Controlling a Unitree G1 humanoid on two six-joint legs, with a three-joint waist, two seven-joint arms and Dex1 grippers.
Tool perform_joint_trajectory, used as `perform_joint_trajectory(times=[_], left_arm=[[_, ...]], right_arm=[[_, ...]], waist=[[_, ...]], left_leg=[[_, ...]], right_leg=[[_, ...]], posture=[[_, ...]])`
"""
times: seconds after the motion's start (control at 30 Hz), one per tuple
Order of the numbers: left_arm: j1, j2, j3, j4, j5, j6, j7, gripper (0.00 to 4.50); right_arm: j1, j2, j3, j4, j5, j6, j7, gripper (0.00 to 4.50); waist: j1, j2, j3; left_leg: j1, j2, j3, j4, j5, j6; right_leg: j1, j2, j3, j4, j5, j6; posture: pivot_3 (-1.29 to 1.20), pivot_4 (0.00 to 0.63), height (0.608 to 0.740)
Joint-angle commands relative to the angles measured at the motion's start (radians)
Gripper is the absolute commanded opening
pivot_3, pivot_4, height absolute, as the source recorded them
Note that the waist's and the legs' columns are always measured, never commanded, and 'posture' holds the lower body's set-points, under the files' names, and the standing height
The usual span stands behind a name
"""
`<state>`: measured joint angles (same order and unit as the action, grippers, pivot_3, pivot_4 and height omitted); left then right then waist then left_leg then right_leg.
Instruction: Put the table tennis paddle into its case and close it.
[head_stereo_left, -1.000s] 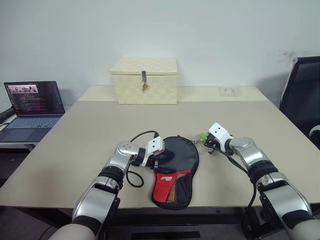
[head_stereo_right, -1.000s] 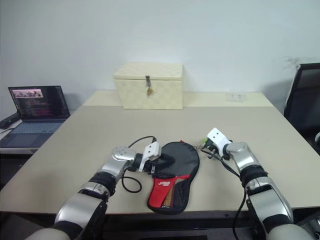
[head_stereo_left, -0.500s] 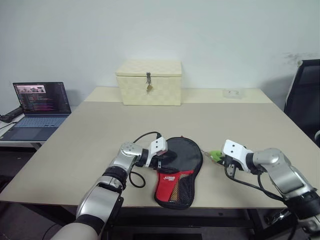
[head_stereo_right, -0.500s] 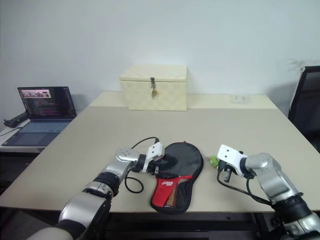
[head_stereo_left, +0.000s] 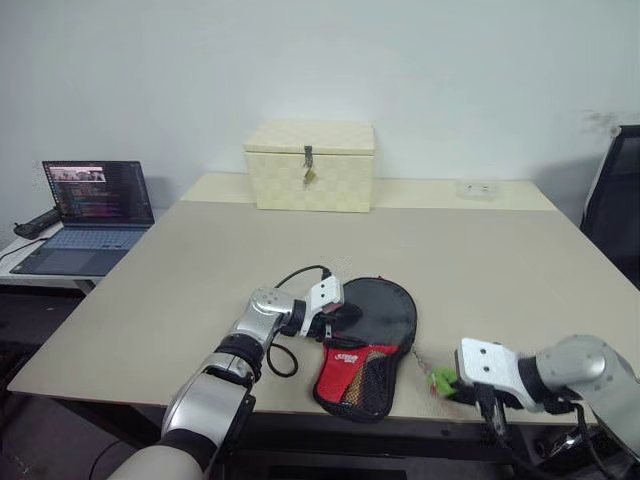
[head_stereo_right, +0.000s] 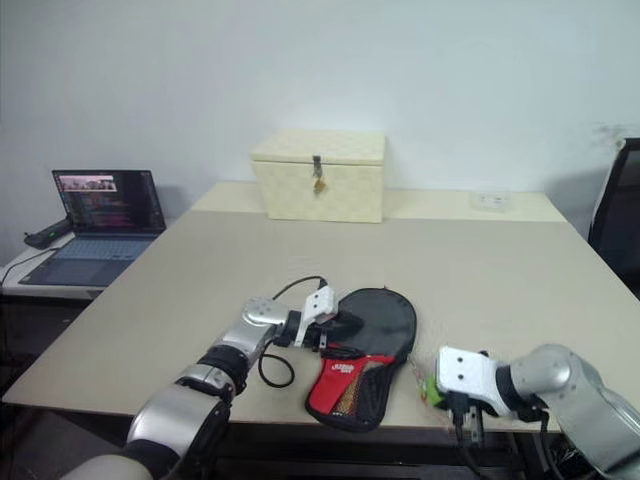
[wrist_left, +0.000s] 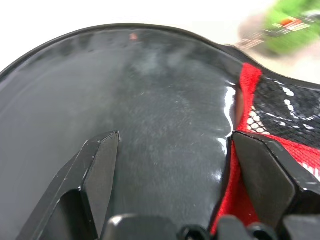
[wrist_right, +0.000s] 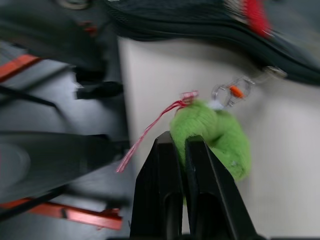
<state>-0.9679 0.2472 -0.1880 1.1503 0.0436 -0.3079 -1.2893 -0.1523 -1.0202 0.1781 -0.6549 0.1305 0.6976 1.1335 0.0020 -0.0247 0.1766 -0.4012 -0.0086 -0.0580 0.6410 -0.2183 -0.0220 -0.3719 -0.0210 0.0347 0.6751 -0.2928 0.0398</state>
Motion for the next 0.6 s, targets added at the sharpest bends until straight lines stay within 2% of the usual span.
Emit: perform_joint_trajectory(times=[0.03, 0.2, 0.37, 0.47, 0.6], left_arm=[[0.023, 0.001, -0.043, 0.052, 0.070, 0.024, 0.041, 3.92], [0.025, -0.004, -0.046, 0.058, 0.078, 0.022, 0.054, 3.92], [0.026, -0.001, -0.045, 0.057, 0.078, 0.020, 0.060, 3.92], [0.031, 0.003, -0.043, 0.054, 0.076, 0.015, 0.061, 3.92], [0.039, 0.010, -0.025, 0.035, 0.056, 0.008, 0.062, 3.92]], right_arm=[[0.032, -0.021, 0.045, -0.101, 0.078, 0.016, 0.059, 0.04], [-0.030, 0.053, 0.156, -0.068, 0.040, 0.017, 0.020, 0.04], [-0.105, 0.100, 0.153, -0.029, 0.055, 0.076, -0.017, 0.04], [-0.127, 0.096, 0.106, -0.042, 0.115, 0.134, -0.001, 0.66], [-0.182, 0.102, 0.026, -0.053, 0.195, 0.256, -0.037, 1.95]], waist=[[0.001, 0.000, 0.000], [0.001, 0.000, -0.001], [-0.002, -0.002, -0.001], [-0.001, -0.002, -0.002], [-0.004, -0.002, -0.002]], left_leg=[[0.000, 0.000, 0.000, 0.000, 0.000, 0.000], [0.000, 0.000, -0.001, 0.000, 0.000, 0.000], [0.001, 0.001, -0.001, 0.000, 0.000, 0.000], [0.001, 0.001, -0.002, 0.000, 0.000, 0.000], [0.002, 0.001, -0.001, 0.001, 0.000, 0.000]], right_leg=[[0.000, 0.000, 0.000, 0.000, 0.000, 0.000], [0.000, 0.000, 0.000, 0.000, 0.000, 0.000], [0.001, 0.000, 0.000, -0.001, 0.000, 0.000], [0.001, 0.000, 0.000, 0.000, 0.000, 0.000], [0.001, 0.000, 0.000, 0.000, 0.000, 0.001]], posture=[[0.00, 0.150, 0.740], [0.00, 0.150, 0.740], [0.00, 0.150, 0.740], [0.00, 0.150, 0.740], [0.00, 0.150, 0.740]])
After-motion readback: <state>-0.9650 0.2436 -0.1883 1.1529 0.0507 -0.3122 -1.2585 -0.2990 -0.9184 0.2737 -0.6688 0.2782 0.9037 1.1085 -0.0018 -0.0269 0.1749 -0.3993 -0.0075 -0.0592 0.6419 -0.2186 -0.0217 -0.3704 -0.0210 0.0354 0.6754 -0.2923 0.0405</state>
